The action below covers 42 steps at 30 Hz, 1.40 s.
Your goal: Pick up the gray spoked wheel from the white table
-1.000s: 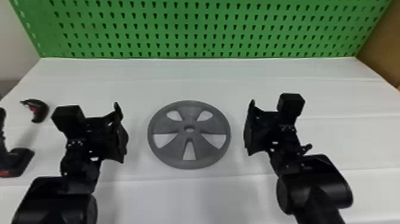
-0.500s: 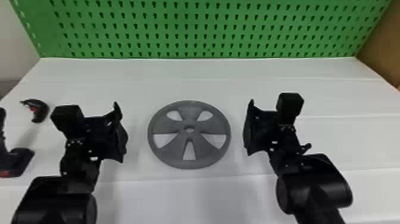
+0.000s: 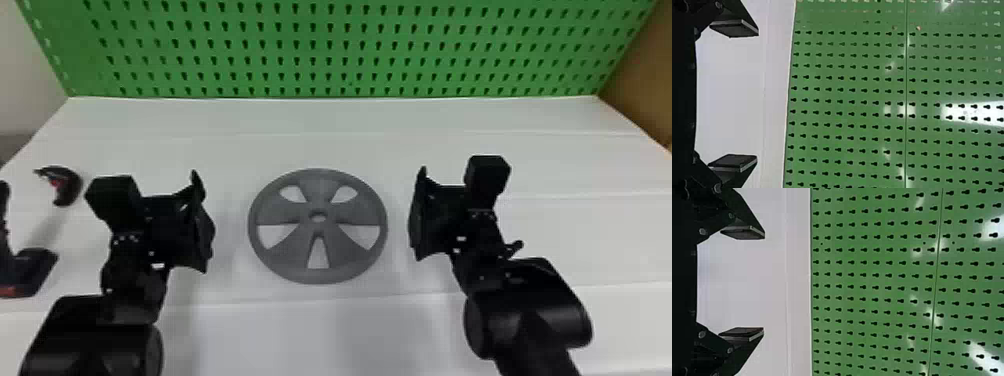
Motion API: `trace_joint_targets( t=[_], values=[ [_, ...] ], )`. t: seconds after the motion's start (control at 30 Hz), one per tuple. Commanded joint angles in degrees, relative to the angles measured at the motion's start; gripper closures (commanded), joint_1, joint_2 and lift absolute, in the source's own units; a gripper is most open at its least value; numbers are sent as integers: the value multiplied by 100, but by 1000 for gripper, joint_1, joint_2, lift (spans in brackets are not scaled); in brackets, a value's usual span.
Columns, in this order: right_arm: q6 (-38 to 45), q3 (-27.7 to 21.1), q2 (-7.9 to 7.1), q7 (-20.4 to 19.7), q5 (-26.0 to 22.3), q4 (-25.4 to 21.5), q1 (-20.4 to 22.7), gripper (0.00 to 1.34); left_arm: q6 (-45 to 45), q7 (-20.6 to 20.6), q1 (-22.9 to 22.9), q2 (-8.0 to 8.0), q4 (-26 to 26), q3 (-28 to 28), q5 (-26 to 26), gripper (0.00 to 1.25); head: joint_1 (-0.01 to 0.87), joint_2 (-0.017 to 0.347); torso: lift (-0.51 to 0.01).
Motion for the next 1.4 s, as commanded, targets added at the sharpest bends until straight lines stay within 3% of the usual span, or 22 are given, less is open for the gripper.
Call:
trace_joint_targets(
  t=[0.0,0.53,0.7,1.13,1.37],
  values=[
    [77,8,0,0,-98,-9,-36,404,0,0,9,0,0,9,8,148,765,2,-96],
    [1721,-54,-70,18,-459,-510,-669,404,0,0,27,0,0,26,17,148,765,2,-96],
    [2872,-36,-70,18,-476,-703,-1090,404,0,0,27,0,0,26,8,148,765,2,-96],
    [4630,-62,-105,0,-564,-686,-2128,401,0,0,18,9,0,26,-1,148,765,2,-96],
    [5561,-194,-44,-8,-722,-273,-2752,401,0,0,18,0,0,26,-27,148,765,2,-96]
  ],
)
